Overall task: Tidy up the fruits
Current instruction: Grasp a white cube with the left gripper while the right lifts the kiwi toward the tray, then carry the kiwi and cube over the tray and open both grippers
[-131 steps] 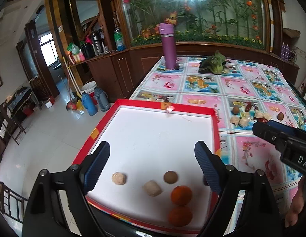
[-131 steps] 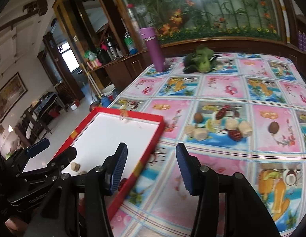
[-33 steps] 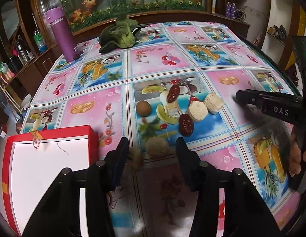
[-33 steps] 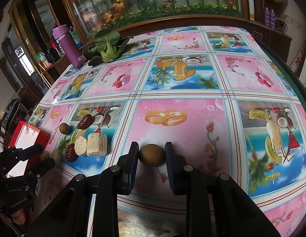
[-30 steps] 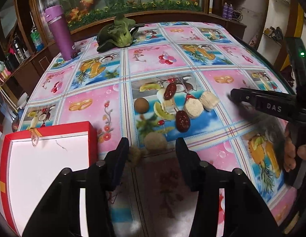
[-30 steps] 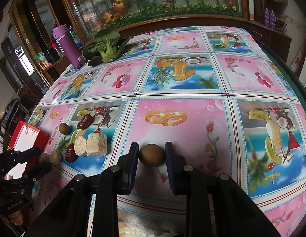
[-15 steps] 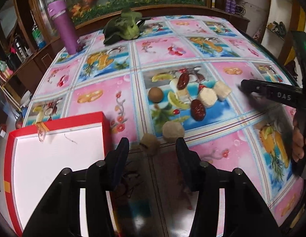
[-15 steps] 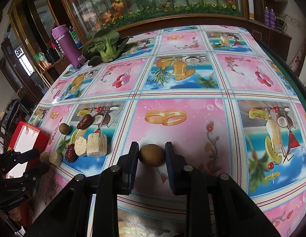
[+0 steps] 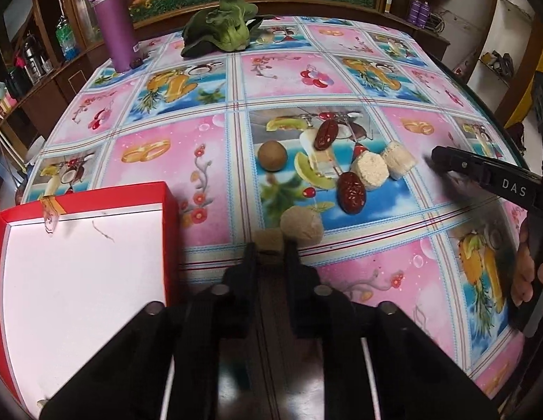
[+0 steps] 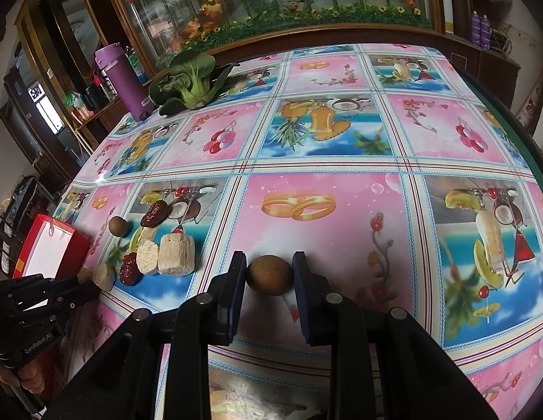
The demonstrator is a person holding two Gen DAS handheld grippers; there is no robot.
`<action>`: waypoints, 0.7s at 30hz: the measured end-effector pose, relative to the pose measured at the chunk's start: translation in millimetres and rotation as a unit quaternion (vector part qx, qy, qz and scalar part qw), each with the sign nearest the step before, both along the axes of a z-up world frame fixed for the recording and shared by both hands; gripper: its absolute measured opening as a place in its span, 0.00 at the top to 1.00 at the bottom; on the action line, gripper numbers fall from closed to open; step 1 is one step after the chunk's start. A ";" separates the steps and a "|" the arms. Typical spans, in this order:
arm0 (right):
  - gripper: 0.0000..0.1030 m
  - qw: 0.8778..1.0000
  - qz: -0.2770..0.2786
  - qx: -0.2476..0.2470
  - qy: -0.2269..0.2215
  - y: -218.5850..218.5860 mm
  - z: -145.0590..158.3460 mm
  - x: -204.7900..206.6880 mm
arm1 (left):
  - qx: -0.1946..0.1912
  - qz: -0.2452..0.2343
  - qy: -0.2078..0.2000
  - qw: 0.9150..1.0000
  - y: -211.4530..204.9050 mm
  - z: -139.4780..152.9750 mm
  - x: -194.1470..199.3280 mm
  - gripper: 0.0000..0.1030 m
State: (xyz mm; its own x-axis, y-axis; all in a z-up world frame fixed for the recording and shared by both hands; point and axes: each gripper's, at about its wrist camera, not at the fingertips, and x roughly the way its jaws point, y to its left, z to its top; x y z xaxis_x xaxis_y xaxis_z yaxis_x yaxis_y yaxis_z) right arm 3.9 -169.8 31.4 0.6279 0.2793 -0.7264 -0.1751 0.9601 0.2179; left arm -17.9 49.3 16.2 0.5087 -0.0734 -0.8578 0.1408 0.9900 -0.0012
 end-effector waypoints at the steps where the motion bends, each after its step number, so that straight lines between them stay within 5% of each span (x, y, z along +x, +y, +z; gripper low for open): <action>1: 0.75 1.000 0.000 0.001 0.000 0.1 0.4 0.0 | 0.001 0.001 -0.001 1.000 -1.1 0.5 -0.6 0.85; 15: 0.75 0.998 -0.015 0.048 -0.038 -10.0 23.9 -30.4 | -0.021 -0.006 -0.029 0.999 -3.6 24.5 -37.0 0.85; 21: 0.75 0.995 0.040 0.080 -0.039 28.9 30.9 -67.5 | -0.036 0.007 -0.063 0.997 12.4 51.3 -78.6 0.85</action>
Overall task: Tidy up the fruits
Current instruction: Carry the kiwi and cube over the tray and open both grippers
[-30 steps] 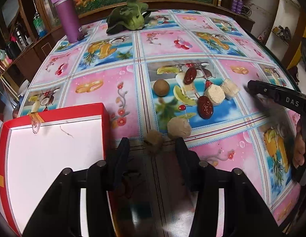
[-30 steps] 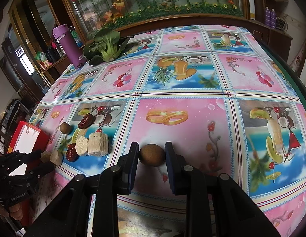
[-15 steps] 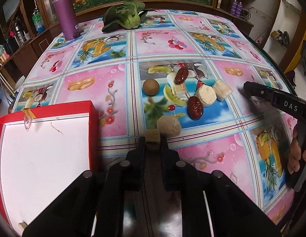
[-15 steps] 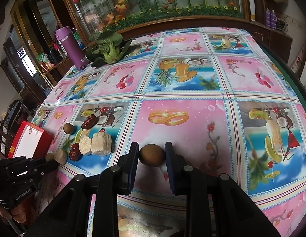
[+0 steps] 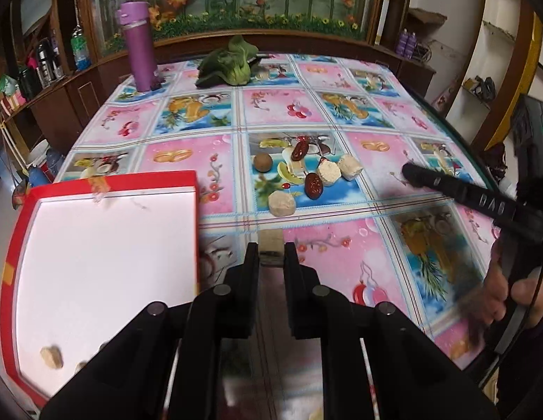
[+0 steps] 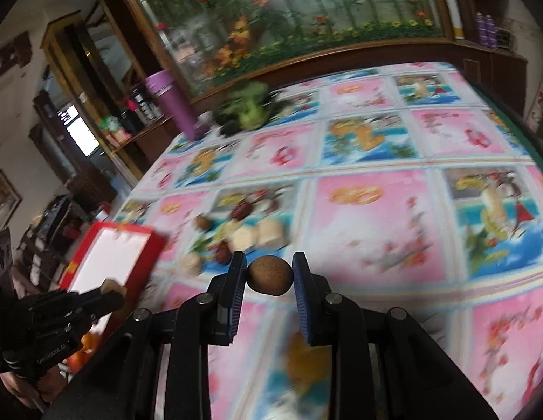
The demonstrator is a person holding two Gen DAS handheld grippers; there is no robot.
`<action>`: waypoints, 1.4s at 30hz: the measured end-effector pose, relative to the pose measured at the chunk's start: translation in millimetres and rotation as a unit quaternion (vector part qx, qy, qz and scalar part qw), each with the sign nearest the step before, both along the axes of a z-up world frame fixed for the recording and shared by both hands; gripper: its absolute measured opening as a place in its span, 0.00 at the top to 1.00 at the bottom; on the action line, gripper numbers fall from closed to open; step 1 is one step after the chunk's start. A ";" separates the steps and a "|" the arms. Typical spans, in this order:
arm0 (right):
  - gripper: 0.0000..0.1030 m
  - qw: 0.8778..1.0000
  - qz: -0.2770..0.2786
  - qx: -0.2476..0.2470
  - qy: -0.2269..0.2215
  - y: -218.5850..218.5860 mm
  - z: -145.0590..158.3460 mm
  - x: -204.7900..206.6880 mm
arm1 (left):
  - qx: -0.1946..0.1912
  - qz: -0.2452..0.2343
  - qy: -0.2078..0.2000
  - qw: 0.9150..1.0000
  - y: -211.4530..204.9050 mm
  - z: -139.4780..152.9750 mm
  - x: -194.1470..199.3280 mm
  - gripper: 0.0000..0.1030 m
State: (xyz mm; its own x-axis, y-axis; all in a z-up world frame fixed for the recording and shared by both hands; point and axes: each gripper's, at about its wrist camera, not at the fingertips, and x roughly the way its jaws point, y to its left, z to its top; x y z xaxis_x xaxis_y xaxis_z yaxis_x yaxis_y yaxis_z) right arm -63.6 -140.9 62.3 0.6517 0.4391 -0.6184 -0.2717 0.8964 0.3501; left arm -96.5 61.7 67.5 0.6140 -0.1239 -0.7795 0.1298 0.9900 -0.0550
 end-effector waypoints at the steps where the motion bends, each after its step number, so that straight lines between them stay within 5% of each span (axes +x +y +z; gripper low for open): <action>1: 0.75 1.000 0.015 0.002 0.004 11.7 -0.9 -4.3 | -0.002 0.006 -0.005 1.000 4.3 4.0 -6.7 0.85; 8: 0.75 0.991 0.134 0.001 0.023 123.8 1.7 -28.2 | -0.010 0.071 -0.048 0.996 62.5 33.3 -48.1 0.85; 14: 0.75 0.983 0.182 -0.005 0.020 188.4 12.7 -28.8 | 0.007 0.150 -0.066 0.986 135.4 43.1 -71.2 0.85; 24: 0.75 0.972 0.228 -0.043 0.043 274.1 -6.0 -19.4 | 0.012 0.214 -0.021 0.977 206.9 1.8 -90.0 0.85; 30: 0.75 0.972 0.219 -0.062 0.063 286.3 -18.2 -10.8 | -0.004 0.215 0.007 0.977 216.3 -22.6 -81.9 0.85; 33: 0.64 0.974 0.212 -0.051 0.060 279.2 -13.5 -10.2 | -0.010 0.216 0.010 0.976 218.2 -22.4 -80.9 0.84; 37: 0.57 0.978 0.203 -0.039 0.038 265.1 -0.8 -16.4 | 0.002 0.201 -0.010 0.979 211.0 -13.8 -87.7 0.61; 42: 0.56 0.977 0.207 -0.045 0.029 238.8 5.8 -28.7 | 0.007 0.155 -0.034 0.987 195.8 -0.7 -108.9 0.60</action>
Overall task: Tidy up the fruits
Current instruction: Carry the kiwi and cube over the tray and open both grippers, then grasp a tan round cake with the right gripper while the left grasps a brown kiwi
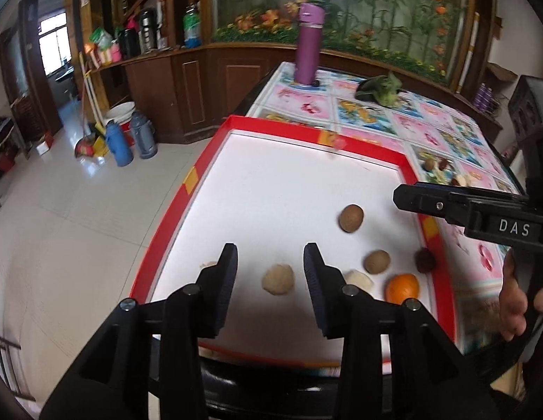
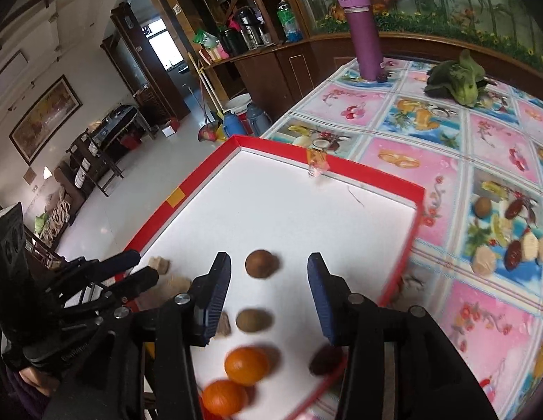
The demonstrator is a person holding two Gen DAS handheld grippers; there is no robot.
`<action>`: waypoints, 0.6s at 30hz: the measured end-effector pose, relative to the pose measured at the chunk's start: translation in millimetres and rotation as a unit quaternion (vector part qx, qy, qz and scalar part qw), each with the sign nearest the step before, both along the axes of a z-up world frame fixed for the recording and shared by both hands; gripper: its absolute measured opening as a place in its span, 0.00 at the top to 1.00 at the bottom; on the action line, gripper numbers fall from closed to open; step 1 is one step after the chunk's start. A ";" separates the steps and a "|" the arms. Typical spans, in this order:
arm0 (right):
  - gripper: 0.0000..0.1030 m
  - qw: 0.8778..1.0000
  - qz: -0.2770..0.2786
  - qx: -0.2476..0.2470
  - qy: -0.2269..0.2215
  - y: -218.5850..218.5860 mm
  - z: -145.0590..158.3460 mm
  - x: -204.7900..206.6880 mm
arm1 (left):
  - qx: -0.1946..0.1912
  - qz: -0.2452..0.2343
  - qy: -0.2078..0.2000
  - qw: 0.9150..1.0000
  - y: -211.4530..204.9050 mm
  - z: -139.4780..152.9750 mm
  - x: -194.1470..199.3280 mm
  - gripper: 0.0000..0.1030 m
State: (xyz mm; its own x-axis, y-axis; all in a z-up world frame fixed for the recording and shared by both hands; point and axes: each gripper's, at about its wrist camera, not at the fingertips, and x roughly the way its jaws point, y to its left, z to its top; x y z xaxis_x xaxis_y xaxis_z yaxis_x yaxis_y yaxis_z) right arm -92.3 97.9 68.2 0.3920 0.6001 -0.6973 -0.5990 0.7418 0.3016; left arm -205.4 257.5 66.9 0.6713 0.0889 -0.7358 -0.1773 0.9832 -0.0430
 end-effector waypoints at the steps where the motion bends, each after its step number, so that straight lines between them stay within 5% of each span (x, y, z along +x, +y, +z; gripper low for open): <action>1: 0.56 1.000 0.006 0.003 0.011 -4.6 -1.7 -3.3 | 0.003 -0.007 0.000 1.000 -4.1 0.7 -5.1 0.60; 7: 0.56 0.992 0.097 0.002 0.084 -12.8 -15.6 -47.4 | 0.012 -0.001 0.003 1.000 -3.6 2.1 -21.1 0.60; 11: 0.56 0.991 0.085 -0.059 0.083 0.6 -29.9 -60.4 | 0.001 0.016 0.001 1.000 1.8 4.2 -21.2 0.60; 15: 0.56 0.991 0.080 -0.074 0.078 11.9 -34.6 -59.1 | -0.003 0.011 -0.007 1.000 -2.6 7.3 -24.7 0.60; 18: 0.56 0.988 0.080 -0.065 0.115 23.4 -42.2 -49.5 | -0.008 0.009 -0.007 1.000 -3.9 6.5 -24.2 0.60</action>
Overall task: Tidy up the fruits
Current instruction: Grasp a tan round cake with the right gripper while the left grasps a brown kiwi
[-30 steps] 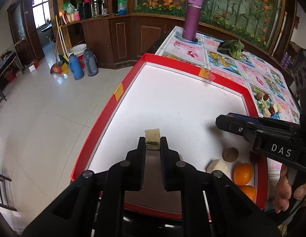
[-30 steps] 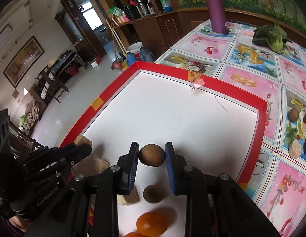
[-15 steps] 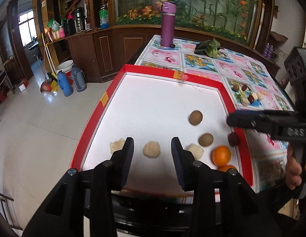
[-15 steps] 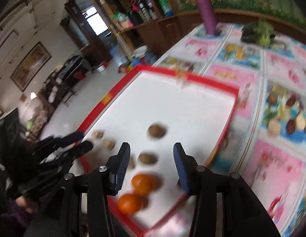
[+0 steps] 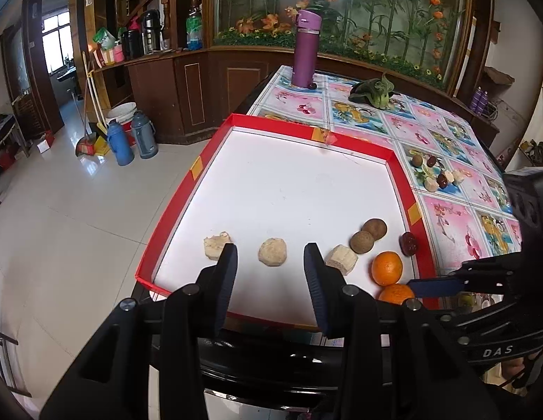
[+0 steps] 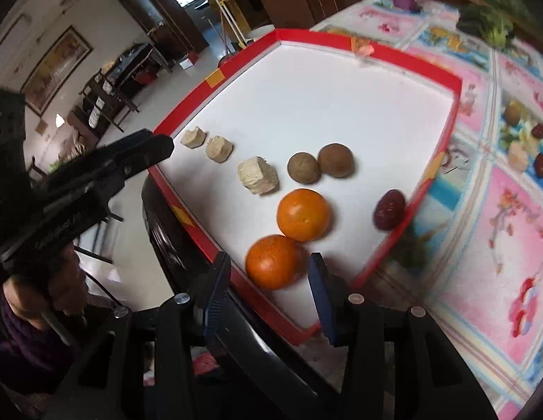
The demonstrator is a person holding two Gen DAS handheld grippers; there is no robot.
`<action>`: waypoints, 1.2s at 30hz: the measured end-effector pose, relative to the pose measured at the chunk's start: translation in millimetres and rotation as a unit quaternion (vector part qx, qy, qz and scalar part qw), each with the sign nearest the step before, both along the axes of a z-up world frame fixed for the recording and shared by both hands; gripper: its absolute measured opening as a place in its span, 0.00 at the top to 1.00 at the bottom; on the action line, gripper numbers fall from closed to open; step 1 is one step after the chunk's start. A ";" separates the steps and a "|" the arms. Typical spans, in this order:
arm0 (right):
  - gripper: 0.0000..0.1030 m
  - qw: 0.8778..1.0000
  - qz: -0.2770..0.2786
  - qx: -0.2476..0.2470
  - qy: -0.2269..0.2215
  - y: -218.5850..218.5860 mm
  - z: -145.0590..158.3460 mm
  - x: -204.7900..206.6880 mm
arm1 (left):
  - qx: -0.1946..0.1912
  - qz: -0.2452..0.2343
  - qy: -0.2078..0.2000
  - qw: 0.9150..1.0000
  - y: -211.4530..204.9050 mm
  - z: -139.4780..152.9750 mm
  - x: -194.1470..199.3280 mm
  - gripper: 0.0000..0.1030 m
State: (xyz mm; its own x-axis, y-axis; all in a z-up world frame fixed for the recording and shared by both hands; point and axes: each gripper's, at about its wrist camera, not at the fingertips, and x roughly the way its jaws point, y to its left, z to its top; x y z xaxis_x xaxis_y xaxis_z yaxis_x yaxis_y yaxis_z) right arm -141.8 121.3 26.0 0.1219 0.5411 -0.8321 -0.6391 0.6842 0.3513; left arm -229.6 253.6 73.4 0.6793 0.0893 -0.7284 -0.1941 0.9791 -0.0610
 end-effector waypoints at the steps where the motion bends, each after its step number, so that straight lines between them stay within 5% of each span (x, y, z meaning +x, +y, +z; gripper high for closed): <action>1: 0.55 1.000 -0.004 0.002 0.008 2.2 -2.4 2.8 | -0.001 0.000 0.000 1.000 -0.3 0.1 0.1 0.60; 10: 0.60 0.998 -0.048 0.016 -0.032 27.4 0.7 50.1 | -0.011 0.008 -0.002 1.000 4.5 1.3 2.2 0.60; 12: 0.59 0.998 -0.053 0.021 -0.011 28.2 2.6 64.1 | -0.014 0.003 -0.001 1.000 3.6 2.0 2.4 0.60; 15: 0.59 0.995 -0.061 0.079 0.011 -10.2 20.1 68.4 | -0.022 -0.029 -0.003 0.999 -5.7 5.9 1.8 0.60; 22: 0.52 0.978 -0.166 0.102 -0.073 -131.7 59.9 85.0 | -0.043 -0.107 -0.004 0.993 -59.8 13.5 29.6 0.55; 30: 0.52 0.949 -0.300 0.074 -0.057 -252.3 34.9 129.3 | -0.038 -0.178 0.006 0.983 -138.6 13.2 86.7 0.55; 36: 0.62 0.947 -0.313 0.072 -0.021 -254.4 11.9 154.7 | -0.043 -0.182 0.038 0.982 -170.6 -0.9 132.8 0.55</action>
State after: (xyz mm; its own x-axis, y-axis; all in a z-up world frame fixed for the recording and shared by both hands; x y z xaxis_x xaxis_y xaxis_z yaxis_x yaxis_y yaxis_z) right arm 12.9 -133.1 37.9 0.4880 0.4595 -0.7421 -0.1392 0.8803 0.4535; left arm -96.9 83.1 72.5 0.5984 -0.2127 -0.7724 0.1603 0.9764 -0.1447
